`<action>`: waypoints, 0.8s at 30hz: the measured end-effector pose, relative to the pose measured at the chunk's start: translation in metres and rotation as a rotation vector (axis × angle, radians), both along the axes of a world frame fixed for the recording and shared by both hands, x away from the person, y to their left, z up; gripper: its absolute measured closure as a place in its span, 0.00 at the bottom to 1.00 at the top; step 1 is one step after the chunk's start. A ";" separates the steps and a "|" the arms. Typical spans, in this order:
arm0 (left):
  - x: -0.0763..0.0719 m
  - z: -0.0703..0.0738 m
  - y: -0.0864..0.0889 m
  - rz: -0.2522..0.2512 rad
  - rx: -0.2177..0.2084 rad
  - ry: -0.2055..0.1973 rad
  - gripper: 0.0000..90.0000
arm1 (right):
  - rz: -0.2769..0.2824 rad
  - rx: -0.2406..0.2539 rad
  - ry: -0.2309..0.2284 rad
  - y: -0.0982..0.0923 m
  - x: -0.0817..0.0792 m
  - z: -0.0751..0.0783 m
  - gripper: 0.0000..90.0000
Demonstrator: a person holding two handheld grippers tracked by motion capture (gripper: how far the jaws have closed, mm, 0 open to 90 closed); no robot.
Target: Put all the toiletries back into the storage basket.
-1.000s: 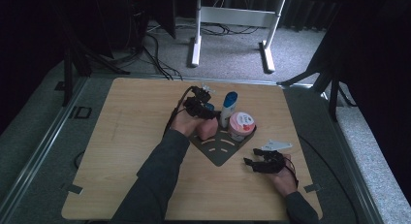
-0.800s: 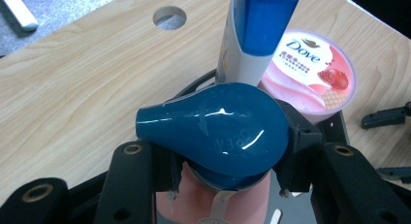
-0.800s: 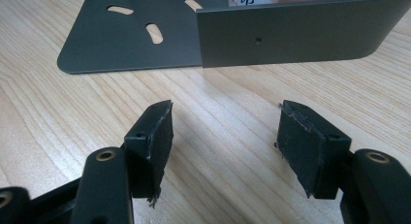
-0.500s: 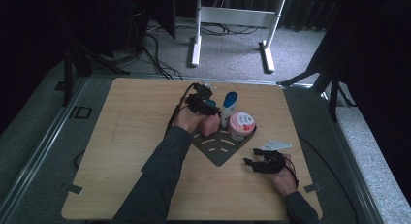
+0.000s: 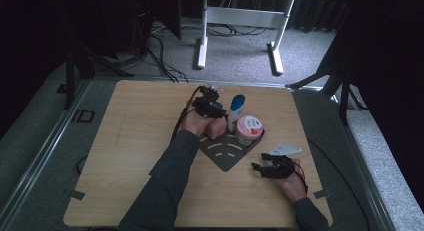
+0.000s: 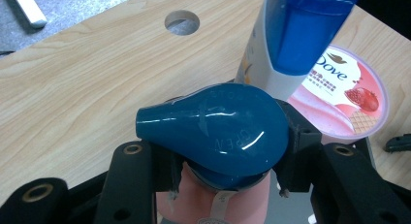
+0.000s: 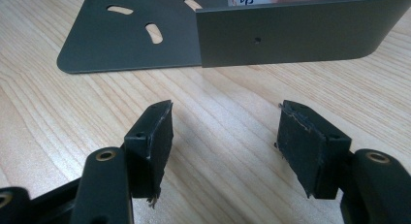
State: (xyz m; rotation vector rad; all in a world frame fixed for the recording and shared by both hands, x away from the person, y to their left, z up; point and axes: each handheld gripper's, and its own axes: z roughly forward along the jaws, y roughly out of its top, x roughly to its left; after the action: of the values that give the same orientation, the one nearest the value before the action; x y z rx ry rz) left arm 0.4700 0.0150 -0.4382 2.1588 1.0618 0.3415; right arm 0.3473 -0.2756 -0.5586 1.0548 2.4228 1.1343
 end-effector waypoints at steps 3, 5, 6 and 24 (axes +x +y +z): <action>0.003 -0.003 -0.002 0.010 0.008 -0.004 0.58 | 0.000 0.001 0.001 0.000 0.000 0.000 0.41; 0.004 -0.004 -0.002 0.017 0.001 0.000 0.58 | 0.000 0.001 0.000 0.000 0.000 0.000 0.41; 0.005 -0.004 -0.002 0.017 0.000 0.000 0.58 | 0.000 0.001 0.001 0.000 0.000 0.000 0.41; 0.009 -0.007 -0.003 0.049 -0.007 -0.008 0.58 | 0.001 0.001 0.000 0.000 0.000 0.000 0.41</action>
State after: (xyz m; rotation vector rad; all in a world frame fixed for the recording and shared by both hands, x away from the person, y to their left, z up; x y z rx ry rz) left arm 0.4785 0.0123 -0.4454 2.1266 1.1112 0.3682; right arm 0.3476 -0.2757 -0.5586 1.0538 2.4235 1.1355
